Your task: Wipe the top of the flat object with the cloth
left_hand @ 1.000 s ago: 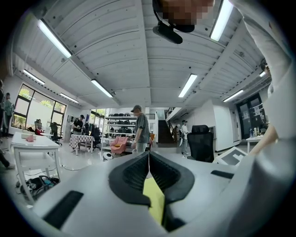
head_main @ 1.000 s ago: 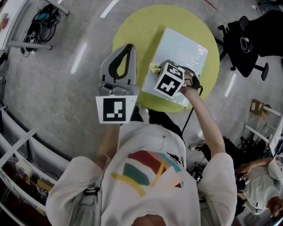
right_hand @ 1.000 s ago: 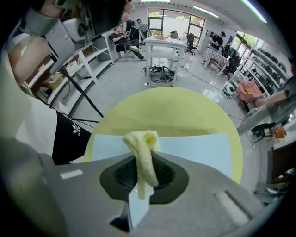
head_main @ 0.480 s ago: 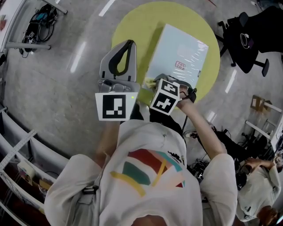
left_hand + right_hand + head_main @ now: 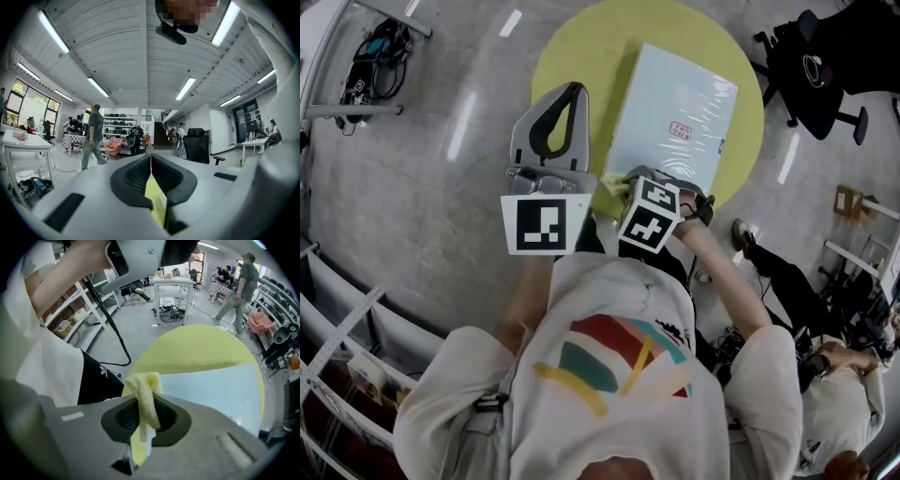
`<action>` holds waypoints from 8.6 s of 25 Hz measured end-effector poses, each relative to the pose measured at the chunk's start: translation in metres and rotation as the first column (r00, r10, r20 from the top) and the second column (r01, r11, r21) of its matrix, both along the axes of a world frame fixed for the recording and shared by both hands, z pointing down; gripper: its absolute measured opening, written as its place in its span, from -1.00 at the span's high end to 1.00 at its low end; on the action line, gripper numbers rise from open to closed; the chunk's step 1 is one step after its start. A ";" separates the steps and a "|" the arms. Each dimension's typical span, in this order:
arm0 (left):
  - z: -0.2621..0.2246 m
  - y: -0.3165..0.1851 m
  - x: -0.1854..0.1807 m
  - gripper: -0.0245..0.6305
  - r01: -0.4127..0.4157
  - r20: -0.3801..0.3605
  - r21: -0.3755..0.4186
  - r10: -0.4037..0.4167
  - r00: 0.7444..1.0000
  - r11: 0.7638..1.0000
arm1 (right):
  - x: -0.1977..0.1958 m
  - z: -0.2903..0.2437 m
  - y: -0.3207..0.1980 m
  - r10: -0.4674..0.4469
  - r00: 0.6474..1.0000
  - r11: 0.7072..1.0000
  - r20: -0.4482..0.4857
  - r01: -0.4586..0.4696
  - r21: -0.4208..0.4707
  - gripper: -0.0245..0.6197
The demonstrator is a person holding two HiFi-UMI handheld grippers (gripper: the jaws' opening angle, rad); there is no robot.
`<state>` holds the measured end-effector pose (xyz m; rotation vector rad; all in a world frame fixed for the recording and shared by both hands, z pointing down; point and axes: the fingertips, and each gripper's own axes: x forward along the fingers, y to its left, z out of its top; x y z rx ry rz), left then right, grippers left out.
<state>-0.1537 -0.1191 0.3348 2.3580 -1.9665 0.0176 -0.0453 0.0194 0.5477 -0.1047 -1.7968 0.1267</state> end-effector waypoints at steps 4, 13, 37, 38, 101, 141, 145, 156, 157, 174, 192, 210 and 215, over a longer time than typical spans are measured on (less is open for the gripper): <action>0.000 -0.003 0.000 0.87 -0.035 -0.003 0.002 0.035 0.999 0.999 | 0.001 0.001 0.002 0.030 1.000 1.000 -0.008 -0.030 -0.004 0.84; 0.002 -0.004 -0.002 0.87 -0.059 -0.002 0.007 0.059 0.998 0.998 | 0.007 -0.004 -0.001 0.133 0.990 0.991 0.034 -0.134 0.026 0.84; 0.001 0.051 0.018 0.87 -0.010 0.095 -0.030 0.013 0.995 1.000 | -0.039 0.015 0.004 0.431 0.565 0.719 0.703 -0.686 0.111 0.84; 0.000 0.052 0.018 0.87 -0.008 0.097 -0.025 0.010 0.995 1.000 | -0.036 0.015 0.004 0.426 0.568 0.716 0.704 -0.687 0.121 0.84; -0.029 0.026 0.085 0.87 -0.105 0.024 0.011 0.105 0.994 0.994 | 0.250 -0.061 -0.248 0.485 0.158 0.360 0.860 -0.932 -0.032 0.84; -0.047 0.045 0.090 0.87 -0.131 0.040 0.069 0.129 0.991 0.989 | 0.223 0.020 -0.102 0.720 0.122 0.479 0.684 -0.800 -0.361 0.84; -0.054 0.050 0.098 0.87 -0.154 0.032 0.086 0.152 0.988 0.984 | 0.220 0.019 -0.060 0.730 0.134 0.487 0.670 -0.790 -0.373 0.84; -0.065 0.054 0.122 0.87 -0.201 0.039 0.117 0.198 0.979 0.973 | 0.220 0.024 -0.003 0.751 0.124 0.482 0.649 -0.775 -0.409 0.84; -0.065 0.054 0.122 0.87 -0.203 0.039 0.118 0.199 0.979 0.972 | 0.219 0.024 -0.002 0.752 0.119 0.479 0.649 -0.775 -0.412 0.84; -0.084 0.047 0.123 0.87 -0.199 0.012 0.174 0.200 0.980 0.965 | 0.257 -0.062 -0.094 0.654 0.033 0.292 0.756 -0.933 -0.211 0.84; -0.120 0.063 0.149 0.87 -0.290 0.078 0.242 0.279 0.957 0.926 | 0.129 -0.302 -0.071 0.128 0.183 0.242 0.975 -0.959 0.149 0.84; -0.123 0.070 0.144 0.87 -0.284 0.104 0.241 0.267 0.958 0.928 | 0.111 -0.297 -0.054 0.133 0.192 0.259 0.972 -0.954 0.153 0.84; -0.120 0.069 0.144 0.87 -0.289 0.106 0.235 0.271 0.957 0.928 | 0.110 -0.289 -0.054 0.161 0.184 0.263 0.970 -0.955 0.138 0.84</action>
